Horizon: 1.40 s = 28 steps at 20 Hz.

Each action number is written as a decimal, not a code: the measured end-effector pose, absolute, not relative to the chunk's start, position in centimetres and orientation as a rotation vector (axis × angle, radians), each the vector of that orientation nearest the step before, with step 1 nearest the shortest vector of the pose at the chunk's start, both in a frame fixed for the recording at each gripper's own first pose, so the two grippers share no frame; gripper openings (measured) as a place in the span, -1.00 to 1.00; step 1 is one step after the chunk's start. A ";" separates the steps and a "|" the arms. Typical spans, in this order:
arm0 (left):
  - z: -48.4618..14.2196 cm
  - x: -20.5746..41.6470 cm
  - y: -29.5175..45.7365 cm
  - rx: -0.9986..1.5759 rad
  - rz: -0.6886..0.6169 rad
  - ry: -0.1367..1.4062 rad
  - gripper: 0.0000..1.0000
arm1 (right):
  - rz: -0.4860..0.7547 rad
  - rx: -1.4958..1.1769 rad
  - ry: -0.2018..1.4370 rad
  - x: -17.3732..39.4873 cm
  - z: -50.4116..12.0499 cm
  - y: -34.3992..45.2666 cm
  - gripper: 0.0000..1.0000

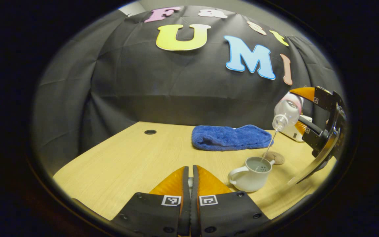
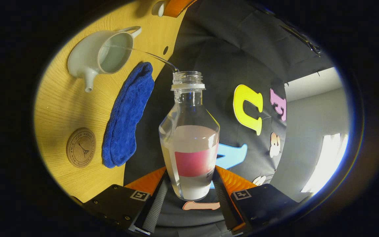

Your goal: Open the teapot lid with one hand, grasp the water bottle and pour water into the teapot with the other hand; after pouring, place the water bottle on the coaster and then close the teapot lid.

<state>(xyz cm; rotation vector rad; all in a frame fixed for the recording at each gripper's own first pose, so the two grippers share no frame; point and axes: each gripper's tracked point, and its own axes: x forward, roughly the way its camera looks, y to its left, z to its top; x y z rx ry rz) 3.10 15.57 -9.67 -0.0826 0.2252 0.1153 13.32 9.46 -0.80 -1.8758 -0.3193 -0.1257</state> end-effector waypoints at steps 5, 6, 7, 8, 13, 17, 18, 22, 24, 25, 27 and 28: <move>-9.7 3.0 15.6 -0.080 0.117 0.229 -0.85 | -0.146 -1.887 -0.337 13.2 -0.7 9.5 0.52; -9.7 3.0 15.6 -0.081 0.118 0.230 -0.85 | -0.149 -1.894 -0.341 13.3 -0.7 9.5 0.52; -9.7 3.0 15.6 -0.081 0.118 0.231 -0.85 | -0.153 -1.904 -0.347 13.3 -0.5 9.5 0.52; -9.7 3.0 15.6 -0.080 0.117 0.232 -0.85 | -0.155 -1.913 -0.351 13.2 -0.4 9.6 0.53; -9.8 3.0 15.6 -0.077 0.119 0.236 -0.87 | -0.164 -1.945 -0.361 13.4 -0.2 9.5 0.52; -9.8 2.9 15.6 -0.073 0.121 0.238 -0.85 | -0.174 -1.980 -0.377 13.3 -0.1 9.6 0.52; -9.7 3.0 15.6 -0.073 0.120 0.239 -0.85 | -0.174 -1.987 -0.382 13.3 -0.1 9.6 0.52; -9.8 3.0 15.6 -0.067 0.121 0.241 -0.85 | -0.178 -2.025 -0.413 13.2 0.0 9.8 0.52; -9.9 3.0 15.6 -0.065 0.120 0.242 -0.85 | -0.179 -2.046 -0.434 13.1 -0.3 10.1 0.51; -9.8 3.0 15.6 -0.065 0.119 0.241 -0.85 | -0.178 -2.058 -0.447 13.1 -0.4 10.4 0.51; -9.8 2.9 15.6 -0.064 0.119 0.241 -0.85 | -0.173 -2.076 -0.465 12.9 -0.7 10.8 0.45; -9.7 3.0 15.7 -0.064 0.118 0.242 -0.85 | -0.171 -2.084 -0.476 12.8 -0.9 11.0 0.52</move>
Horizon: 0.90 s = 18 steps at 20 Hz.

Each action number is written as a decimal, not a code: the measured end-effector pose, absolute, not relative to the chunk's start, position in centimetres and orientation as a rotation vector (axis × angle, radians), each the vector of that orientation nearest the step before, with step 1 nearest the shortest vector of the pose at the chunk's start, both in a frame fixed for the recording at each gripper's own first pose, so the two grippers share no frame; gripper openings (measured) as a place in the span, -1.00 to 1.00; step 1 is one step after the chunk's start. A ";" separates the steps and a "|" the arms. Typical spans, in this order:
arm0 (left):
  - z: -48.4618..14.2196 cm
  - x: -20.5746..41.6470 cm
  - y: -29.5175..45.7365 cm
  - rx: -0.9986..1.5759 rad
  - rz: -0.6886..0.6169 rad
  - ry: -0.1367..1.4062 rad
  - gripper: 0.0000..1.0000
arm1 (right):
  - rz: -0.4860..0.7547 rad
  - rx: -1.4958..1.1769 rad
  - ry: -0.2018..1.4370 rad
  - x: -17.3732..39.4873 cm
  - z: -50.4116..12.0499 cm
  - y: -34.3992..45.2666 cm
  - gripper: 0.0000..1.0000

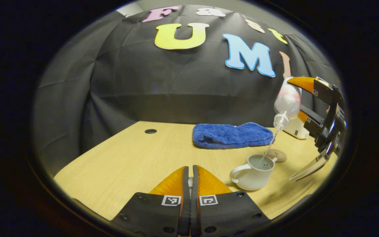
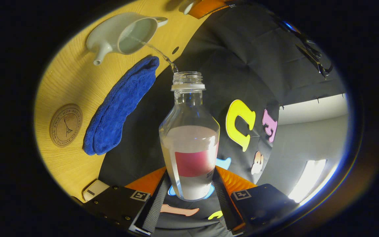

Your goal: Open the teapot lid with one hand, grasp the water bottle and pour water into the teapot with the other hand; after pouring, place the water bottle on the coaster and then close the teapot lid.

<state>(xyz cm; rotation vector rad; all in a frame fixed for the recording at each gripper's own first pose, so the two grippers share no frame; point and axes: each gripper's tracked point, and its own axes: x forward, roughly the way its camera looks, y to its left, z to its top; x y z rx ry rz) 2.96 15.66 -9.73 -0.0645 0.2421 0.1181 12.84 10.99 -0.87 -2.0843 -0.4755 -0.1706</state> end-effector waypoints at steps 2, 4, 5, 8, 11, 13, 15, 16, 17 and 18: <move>-9.8 3.0 15.6 -0.064 0.118 0.242 -0.85 | -0.168 -2.105 -0.503 12.6 -1.2 11.4 0.52; -9.7 2.9 15.7 -0.063 0.119 0.242 -0.85 | -0.159 -2.122 -0.528 12.5 -1.5 11.7 0.52; -9.7 2.9 15.6 -0.063 0.118 0.242 -0.85 | -0.149 -2.128 -0.536 12.5 -1.5 11.9 0.52; -9.7 3.0 15.6 -0.063 0.118 0.241 -0.85 | -0.128 -2.154 -0.559 12.3 -2.3 12.6 0.51; -9.8 3.0 15.6 -0.064 0.117 0.240 -0.85 | -0.103 -2.192 -0.585 12.3 -2.9 13.7 0.51; -9.7 2.9 15.6 -0.065 0.118 0.238 -0.85 | -0.091 -2.215 -0.605 12.7 -3.3 14.6 0.46; -9.7 3.0 15.7 -0.066 0.119 0.236 -0.85 | -0.083 -2.234 -0.619 12.5 -3.9 14.8 0.46; -9.7 3.0 15.6 -0.067 0.120 0.235 -0.85 | -0.080 -2.241 -0.626 12.2 -4.2 14.8 0.51; -9.7 2.9 15.7 -0.067 0.120 0.235 -0.85 | -0.077 -2.249 -0.634 12.0 -4.4 14.9 0.52; -9.6 2.9 15.6 -0.067 0.121 0.234 -0.85 | -0.074 -2.260 -0.648 11.7 -4.6 15.1 0.52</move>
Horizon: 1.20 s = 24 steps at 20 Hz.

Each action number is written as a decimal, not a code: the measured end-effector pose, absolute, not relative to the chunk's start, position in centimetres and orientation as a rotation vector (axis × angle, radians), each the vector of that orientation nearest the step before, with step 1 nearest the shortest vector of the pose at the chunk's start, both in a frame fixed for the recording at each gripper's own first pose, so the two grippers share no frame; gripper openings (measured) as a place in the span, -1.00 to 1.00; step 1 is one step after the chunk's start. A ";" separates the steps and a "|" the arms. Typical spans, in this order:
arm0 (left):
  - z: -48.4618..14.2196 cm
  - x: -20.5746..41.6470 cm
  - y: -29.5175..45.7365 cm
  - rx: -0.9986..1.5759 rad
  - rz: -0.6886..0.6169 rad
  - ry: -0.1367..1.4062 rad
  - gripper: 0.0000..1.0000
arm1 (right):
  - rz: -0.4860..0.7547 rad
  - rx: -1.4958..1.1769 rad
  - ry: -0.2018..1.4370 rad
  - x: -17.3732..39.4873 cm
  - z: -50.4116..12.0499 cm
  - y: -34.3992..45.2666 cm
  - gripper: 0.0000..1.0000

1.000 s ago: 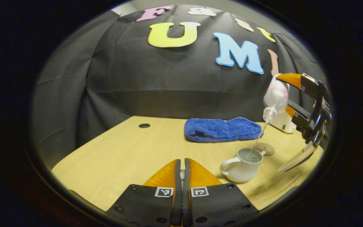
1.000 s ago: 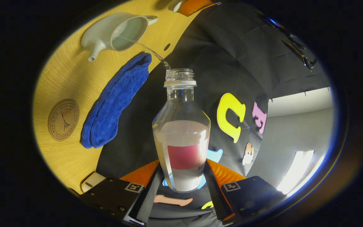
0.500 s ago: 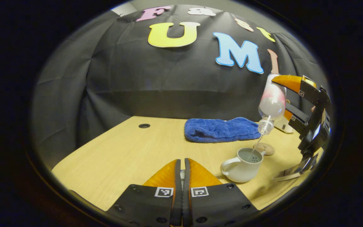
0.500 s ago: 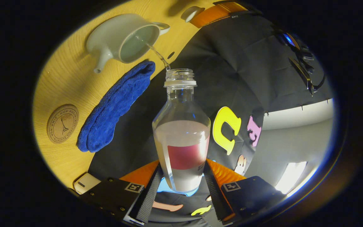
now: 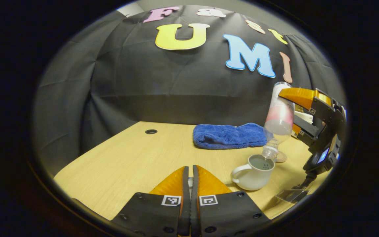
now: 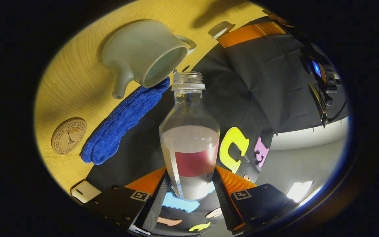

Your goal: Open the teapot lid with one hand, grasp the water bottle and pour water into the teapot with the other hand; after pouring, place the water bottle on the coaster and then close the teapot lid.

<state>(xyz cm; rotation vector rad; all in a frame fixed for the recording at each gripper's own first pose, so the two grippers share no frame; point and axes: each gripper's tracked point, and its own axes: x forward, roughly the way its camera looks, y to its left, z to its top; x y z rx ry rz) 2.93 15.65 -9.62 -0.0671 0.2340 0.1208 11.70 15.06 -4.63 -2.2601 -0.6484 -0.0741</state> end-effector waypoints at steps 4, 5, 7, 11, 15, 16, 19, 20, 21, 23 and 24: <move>-9.6 2.9 15.6 -0.067 0.122 0.232 -0.87 | -0.055 -2.272 -0.662 11.6 -5.3 15.9 0.52; -9.7 2.9 15.6 -0.066 0.123 0.231 -0.85 | -0.059 -2.277 -0.671 11.6 -5.1 16.0 0.53; -9.8 3.0 15.6 -0.064 0.123 0.232 -0.87 | -0.054 -2.276 -0.667 11.6 -5.4 15.8 0.52; -9.7 2.9 15.6 -0.065 0.124 0.230 -0.85 | -0.049 -2.268 -0.647 11.7 -5.3 15.6 0.52; -9.7 2.9 15.6 -0.068 0.127 0.226 -0.85 | -0.016 -2.099 -0.484 12.4 -6.1 13.0 0.53; -9.7 2.9 15.6 -0.068 0.128 0.225 -0.85 | -0.008 -2.046 -0.440 12.6 -6.2 12.7 0.53; -9.7 2.9 15.7 -0.067 0.131 0.222 -0.85 | 0.048 -1.874 -0.302 12.7 -7.7 11.2 0.53; -9.7 2.9 15.7 -0.068 0.132 0.221 -0.87 | 0.070 -1.813 -0.254 12.8 -8.3 10.7 0.53; -9.7 2.9 15.7 -0.069 0.132 0.220 -0.87 | 0.077 -1.767 -0.227 12.8 -8.6 10.4 0.53; -9.7 2.9 15.7 -0.070 0.132 0.217 -0.85 | 0.080 -1.709 -0.204 12.7 -8.5 10.1 0.53; -9.7 2.9 15.6 -0.070 0.132 0.217 -0.85 | 0.092 -1.667 -0.184 12.8 -8.6 9.9 0.54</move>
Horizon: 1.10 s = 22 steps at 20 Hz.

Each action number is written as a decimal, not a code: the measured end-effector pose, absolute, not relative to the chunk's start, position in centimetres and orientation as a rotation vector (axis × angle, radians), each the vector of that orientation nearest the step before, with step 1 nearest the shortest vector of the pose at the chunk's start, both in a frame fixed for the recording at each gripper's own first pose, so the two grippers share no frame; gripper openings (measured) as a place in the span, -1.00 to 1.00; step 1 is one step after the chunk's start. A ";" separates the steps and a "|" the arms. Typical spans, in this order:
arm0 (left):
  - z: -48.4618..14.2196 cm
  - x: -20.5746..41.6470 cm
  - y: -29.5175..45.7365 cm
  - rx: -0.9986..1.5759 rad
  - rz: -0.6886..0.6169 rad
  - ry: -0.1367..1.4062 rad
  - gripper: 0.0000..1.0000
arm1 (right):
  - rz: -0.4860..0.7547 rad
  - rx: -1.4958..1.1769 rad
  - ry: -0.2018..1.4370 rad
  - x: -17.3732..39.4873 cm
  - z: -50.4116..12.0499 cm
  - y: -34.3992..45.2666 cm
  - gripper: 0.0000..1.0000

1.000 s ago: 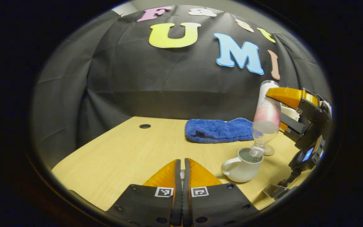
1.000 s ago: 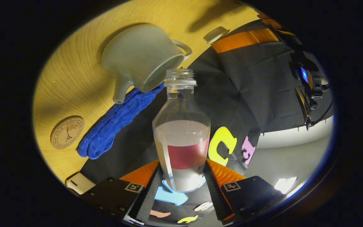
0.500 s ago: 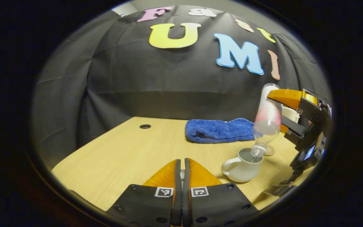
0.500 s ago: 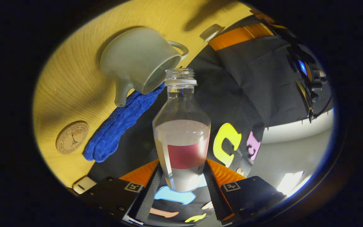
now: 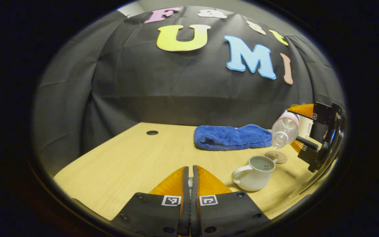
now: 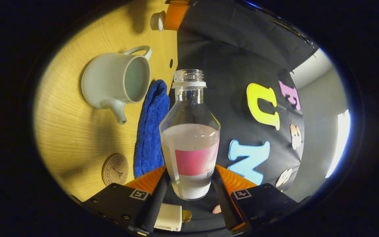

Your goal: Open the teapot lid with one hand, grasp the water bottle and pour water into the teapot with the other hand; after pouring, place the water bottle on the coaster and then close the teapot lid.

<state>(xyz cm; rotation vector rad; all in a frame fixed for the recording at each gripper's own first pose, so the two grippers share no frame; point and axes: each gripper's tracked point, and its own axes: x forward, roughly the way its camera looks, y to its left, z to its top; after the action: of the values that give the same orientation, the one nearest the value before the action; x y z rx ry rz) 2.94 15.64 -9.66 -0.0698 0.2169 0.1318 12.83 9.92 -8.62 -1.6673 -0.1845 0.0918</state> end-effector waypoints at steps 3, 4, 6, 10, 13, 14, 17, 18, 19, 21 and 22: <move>-9.7 3.0 15.6 -0.071 0.131 0.215 -0.85 | 0.113 -1.484 -0.122 13.0 -8.9 9.5 0.53; -9.7 2.9 15.7 -0.071 0.131 0.214 -0.87 | 0.121 -1.406 -0.098 13.1 -8.9 9.1 0.53; -9.7 2.9 15.7 -0.070 0.132 0.213 -0.87 | 0.131 -1.245 -0.047 13.0 -8.8 8.5 0.54; -9.7 2.9 15.7 -0.071 0.134 0.211 -0.85 | 0.122 -0.937 0.027 13.6 -8.2 6.8 0.55; -9.6 2.9 15.7 -0.074 0.137 0.209 -0.87 | 0.133 -0.659 0.087 14.1 -8.4 6.2 0.54; -9.6 2.9 15.7 -0.076 0.137 0.209 -0.87 | 0.135 -0.571 0.100 14.4 -8.4 6.1 0.55; -9.6 2.9 15.8 -0.079 0.141 0.206 -0.87 | 0.138 -0.331 0.134 14.3 -9.0 5.5 0.55; -9.6 2.9 15.8 -0.079 0.142 0.206 -0.87 | 0.143 -0.258 0.149 14.3 -9.4 5.6 0.55; -9.6 2.9 15.8 -0.080 0.144 0.205 -0.85 | 0.145 -0.192 0.168 14.3 -10.1 5.5 0.55; -9.6 2.9 15.8 -0.080 0.146 0.205 -0.87 | 0.140 -0.095 0.195 14.7 -10.6 5.6 0.54; -9.6 2.9 15.9 -0.080 0.145 0.205 -0.87 | 0.138 -0.063 0.201 14.9 -10.8 5.6 0.54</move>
<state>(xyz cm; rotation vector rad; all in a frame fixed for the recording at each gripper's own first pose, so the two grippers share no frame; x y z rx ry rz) 2.89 15.87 -9.63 -0.0802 0.2049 0.1454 14.95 5.58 -10.84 -0.0631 0.2014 0.1383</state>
